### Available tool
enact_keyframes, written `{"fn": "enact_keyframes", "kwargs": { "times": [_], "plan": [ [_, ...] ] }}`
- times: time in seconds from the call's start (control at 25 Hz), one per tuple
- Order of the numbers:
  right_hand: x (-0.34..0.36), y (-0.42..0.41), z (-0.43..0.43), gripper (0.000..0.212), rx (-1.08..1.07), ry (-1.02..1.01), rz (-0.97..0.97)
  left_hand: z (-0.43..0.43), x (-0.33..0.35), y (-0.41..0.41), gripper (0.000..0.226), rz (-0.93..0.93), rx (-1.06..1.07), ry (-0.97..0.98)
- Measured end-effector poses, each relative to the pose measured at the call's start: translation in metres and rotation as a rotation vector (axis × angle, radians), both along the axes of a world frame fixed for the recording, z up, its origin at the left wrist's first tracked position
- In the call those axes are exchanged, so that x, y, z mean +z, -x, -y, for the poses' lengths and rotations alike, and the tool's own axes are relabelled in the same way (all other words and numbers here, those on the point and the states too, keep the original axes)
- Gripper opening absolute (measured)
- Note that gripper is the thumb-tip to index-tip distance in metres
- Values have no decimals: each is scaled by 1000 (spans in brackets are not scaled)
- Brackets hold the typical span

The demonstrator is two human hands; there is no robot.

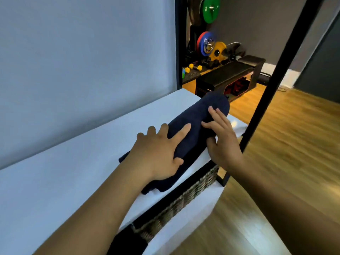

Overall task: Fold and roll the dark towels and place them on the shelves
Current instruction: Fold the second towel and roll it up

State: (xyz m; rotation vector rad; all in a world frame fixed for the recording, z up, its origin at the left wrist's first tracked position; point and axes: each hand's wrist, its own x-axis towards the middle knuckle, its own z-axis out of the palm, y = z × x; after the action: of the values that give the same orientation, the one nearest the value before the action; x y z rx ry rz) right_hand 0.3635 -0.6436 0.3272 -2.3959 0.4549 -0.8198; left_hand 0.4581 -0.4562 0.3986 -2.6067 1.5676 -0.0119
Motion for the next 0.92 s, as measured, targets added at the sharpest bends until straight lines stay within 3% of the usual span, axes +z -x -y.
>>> {"fn": "enact_keyframes", "kwargs": {
  "times": [0.12, 0.2, 0.28, 0.4, 0.56, 0.68, 0.84, 0.92],
  "plan": [
    [13, 7, -28, 37, -31, -385, -13, 5, -5, 30, 82, 63, 162, 21],
    [19, 1, -46, 57, 15, -696, -75, 9, -13, 45, 80, 124, 258, 50],
    [24, -7, -54, 65, 53, -876, -109, 16, -17, 55, 78, 185, 333, 58],
    [31, -14, -58, 60, 59, -815, -134, 12, -12, 68, 70, 163, 362, 22],
    [34, -26, -78, 79, 155, -927, -245, -31, -10, 94, 72, 92, 304, 117],
    [29, -40, -96, 65, 273, -984, -288, -71, -20, 115, 73, 2, 330, 238],
    [25, -58, -137, 70, 418, -1106, -388, -108, -35, 114, 62, 116, 320, 280],
    [21, -63, -160, 57, 429, -1133, -358, -124, -37, 108, 56, 162, 330, 273]
  ]
}}
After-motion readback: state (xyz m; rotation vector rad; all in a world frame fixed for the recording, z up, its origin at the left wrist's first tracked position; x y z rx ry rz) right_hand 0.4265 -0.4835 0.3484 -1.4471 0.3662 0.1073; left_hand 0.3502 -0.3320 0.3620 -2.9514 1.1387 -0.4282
